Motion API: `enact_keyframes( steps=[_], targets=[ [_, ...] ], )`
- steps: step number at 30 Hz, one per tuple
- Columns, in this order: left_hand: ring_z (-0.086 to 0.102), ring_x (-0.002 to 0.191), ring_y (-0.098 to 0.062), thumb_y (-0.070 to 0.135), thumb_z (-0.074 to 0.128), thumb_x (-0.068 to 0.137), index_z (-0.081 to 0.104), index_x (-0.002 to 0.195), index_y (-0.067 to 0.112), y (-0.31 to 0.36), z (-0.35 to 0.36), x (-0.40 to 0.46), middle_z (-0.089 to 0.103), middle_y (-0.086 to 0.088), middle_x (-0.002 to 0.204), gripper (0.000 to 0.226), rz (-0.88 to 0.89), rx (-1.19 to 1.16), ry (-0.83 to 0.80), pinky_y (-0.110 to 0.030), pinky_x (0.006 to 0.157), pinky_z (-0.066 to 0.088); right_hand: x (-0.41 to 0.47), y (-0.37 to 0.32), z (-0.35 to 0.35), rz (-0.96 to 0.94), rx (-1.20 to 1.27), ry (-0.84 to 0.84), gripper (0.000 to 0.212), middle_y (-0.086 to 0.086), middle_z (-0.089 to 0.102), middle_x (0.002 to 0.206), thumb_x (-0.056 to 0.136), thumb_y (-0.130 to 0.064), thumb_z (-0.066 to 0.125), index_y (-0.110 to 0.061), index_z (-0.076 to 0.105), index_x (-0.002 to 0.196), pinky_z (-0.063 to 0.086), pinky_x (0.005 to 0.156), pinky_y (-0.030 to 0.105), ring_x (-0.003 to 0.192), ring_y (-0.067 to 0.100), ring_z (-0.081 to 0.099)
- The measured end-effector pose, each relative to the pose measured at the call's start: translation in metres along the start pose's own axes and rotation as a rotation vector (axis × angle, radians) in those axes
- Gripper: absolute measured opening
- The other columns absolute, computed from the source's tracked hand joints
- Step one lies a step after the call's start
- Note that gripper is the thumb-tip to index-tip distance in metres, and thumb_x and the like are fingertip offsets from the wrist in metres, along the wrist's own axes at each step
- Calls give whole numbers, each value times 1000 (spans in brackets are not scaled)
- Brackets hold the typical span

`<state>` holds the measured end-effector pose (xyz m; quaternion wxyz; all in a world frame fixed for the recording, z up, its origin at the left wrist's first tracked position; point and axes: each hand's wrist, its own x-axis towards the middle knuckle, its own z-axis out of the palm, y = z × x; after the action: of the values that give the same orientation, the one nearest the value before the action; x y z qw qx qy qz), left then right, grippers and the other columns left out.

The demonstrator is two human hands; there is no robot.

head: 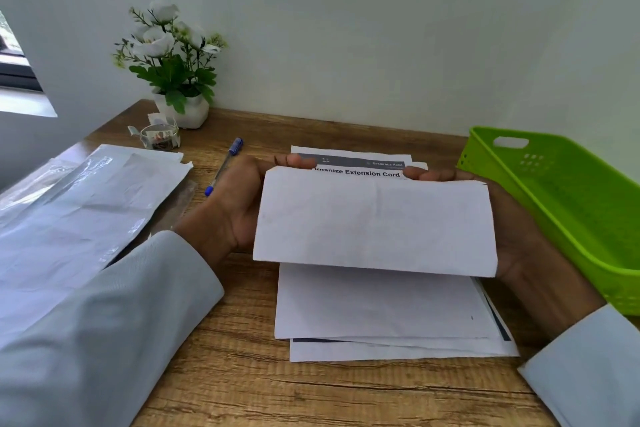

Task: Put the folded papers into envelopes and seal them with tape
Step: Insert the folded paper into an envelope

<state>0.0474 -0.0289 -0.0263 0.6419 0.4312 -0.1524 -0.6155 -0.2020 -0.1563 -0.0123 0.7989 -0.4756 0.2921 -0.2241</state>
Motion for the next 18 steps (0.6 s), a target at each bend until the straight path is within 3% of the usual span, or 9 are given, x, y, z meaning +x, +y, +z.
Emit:
enact_keyframes(
  steps=[2, 4, 6, 9, 12, 15, 18],
  targets=[
    [75, 79, -27, 0, 48, 82, 78, 81, 7, -1, 2, 0, 76, -11, 96, 31, 126, -68, -2, -38, 65, 62, -2, 0, -1, -20, 34, -25, 22, 3, 76, 84, 75, -24, 67, -23, 76, 96, 59, 61, 33, 66, 22, 72],
    [73, 94, -29, -5, 35, 86, 74, 81, 7, -1, 5, 0, 74, -12, 108, 41, 222, -138, 16, -42, 73, 61, -3, 2, -1, -52, 26, -43, 28, 5, 78, 86, 68, -27, 70, -18, 80, 93, 61, 62, 36, 70, 24, 74],
    [73, 91, -27, -7, 30, 82, 75, 82, 8, -1, 6, 0, 74, -11, 107, 47, 261, -156, -4, -42, 75, 60, -6, 4, 0, -99, 23, -43, 31, 6, 79, 83, 58, -30, 69, -16, 83, 82, 61, 56, 35, 69, 23, 75],
    [74, 79, -24, -2, 37, 66, 81, 75, 12, 1, 8, -5, 76, -9, 94, 47, 308, -76, -77, -40, 73, 60, -7, 7, -1, -164, 48, 19, 31, 4, 77, 74, 80, -28, 55, -17, 82, 69, 57, 48, 29, 60, 19, 74],
    [74, 83, -24, -2, 37, 66, 81, 84, 13, 0, 6, -6, 76, -9, 98, 50, 331, -50, -136, -37, 71, 61, -5, 7, 0, -171, 64, 10, 38, 5, 78, 82, 92, -27, 47, -17, 82, 79, 59, 53, 31, 67, 20, 75],
    [71, 98, -25, -6, 27, 69, 78, 99, 10, 2, 6, -10, 70, -11, 120, 61, 359, -50, -180, -41, 87, 55, -6, 6, 3, -201, 69, -19, 31, 6, 78, 85, 80, -27, 53, -16, 82, 81, 60, 56, 34, 70, 21, 75],
    [58, 118, -26, 0, 34, 60, 67, 119, 8, 7, 3, -16, 56, -12, 136, 68, 407, -83, -297, -40, 103, 43, -6, 4, 1, -250, 94, 2, 32, 6, 78, 83, 80, -28, 53, -15, 81, 79, 61, 56, 33, 69, 21, 75]
  ],
)
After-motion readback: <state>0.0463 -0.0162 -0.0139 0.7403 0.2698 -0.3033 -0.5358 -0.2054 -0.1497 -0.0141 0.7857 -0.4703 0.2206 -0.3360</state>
